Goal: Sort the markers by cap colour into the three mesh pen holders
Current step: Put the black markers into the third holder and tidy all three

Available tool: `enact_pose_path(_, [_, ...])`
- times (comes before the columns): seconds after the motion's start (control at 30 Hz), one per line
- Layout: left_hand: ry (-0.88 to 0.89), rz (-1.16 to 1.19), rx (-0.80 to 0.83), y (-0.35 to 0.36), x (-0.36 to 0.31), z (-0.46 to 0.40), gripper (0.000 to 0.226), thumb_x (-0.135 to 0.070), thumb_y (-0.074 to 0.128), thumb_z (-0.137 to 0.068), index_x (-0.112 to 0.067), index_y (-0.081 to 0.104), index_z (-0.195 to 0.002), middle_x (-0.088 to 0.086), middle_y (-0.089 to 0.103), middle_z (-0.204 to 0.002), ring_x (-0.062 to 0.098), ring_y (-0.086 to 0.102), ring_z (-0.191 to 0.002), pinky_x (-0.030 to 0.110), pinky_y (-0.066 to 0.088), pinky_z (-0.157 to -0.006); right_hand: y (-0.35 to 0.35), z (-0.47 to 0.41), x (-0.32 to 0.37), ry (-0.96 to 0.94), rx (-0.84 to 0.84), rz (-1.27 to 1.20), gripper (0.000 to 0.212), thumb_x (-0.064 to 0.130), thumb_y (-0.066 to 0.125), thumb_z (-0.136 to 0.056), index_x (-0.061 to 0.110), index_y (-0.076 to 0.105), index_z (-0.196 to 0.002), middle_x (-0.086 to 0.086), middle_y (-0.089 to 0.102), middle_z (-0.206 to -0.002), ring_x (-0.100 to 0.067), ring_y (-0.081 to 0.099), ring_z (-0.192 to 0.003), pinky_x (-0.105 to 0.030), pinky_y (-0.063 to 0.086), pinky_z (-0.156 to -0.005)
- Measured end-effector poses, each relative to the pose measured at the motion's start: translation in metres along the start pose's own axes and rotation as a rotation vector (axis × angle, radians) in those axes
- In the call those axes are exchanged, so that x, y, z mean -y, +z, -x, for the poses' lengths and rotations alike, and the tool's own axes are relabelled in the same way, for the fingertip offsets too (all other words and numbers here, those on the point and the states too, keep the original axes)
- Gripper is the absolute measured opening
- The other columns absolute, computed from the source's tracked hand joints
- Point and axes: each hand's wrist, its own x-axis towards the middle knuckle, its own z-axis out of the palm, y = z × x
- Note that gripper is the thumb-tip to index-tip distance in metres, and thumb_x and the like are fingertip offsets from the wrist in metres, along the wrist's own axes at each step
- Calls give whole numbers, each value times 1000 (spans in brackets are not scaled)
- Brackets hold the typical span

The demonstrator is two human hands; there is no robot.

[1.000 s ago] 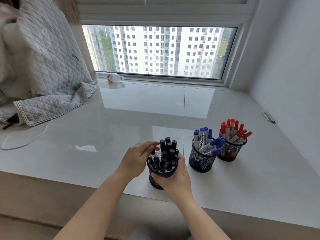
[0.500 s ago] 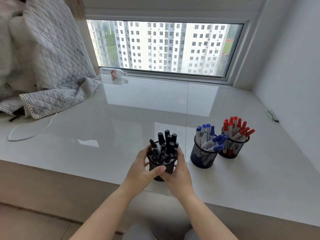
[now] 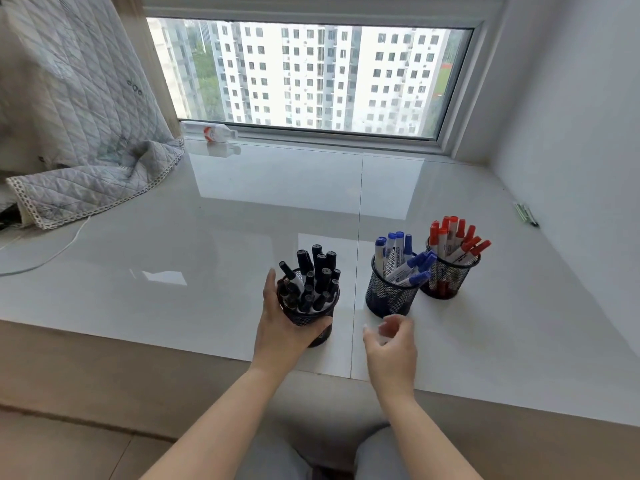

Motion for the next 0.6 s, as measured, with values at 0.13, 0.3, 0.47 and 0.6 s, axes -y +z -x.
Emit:
enact_pose_path(0.13, [-18,11,-16,1,3,-1,104,-35,83,-53,-31,24,-139,-8,51,-131,12,50,-119,34,42,-100,-7,-15,-4,36,-144,-5,65,25,78,-71,8,38,-120,-7,40,-117,-17,45,-101,-26,37,-84])
enact_pose_path(0.3, [-19,-56,-45,2,0,-7,69,-35,83,-52,-34,46,-111,-13,57,-111,7,54,-101,20,39,-83,-9,-46,-7,17,-49,-46,97,27,84,-62,16,26,-139,-4,38,-137,-20,40,-125,-40,38,-105])
enact_pose_path(0.47, [-37,-69,-40,-2,3,-9,67,-38,82,-50,-38,44,-106,-24,55,-100,-16,50,-90,6,36,-69,-5,-67,-9,32,-12,-67,93,29,85,-57,27,32,-134,3,48,-133,-18,47,-121,-38,41,-100])
enact_pose_path(0.6, [-80,-61,-62,-9,9,-16,64,-43,80,-47,-43,44,-101,-24,58,-98,-18,51,-90,8,37,-69,1,-73,-5,24,-61,-76,80,34,83,-54,35,38,-120,13,52,-116,-17,52,-113,-27,37,-88])
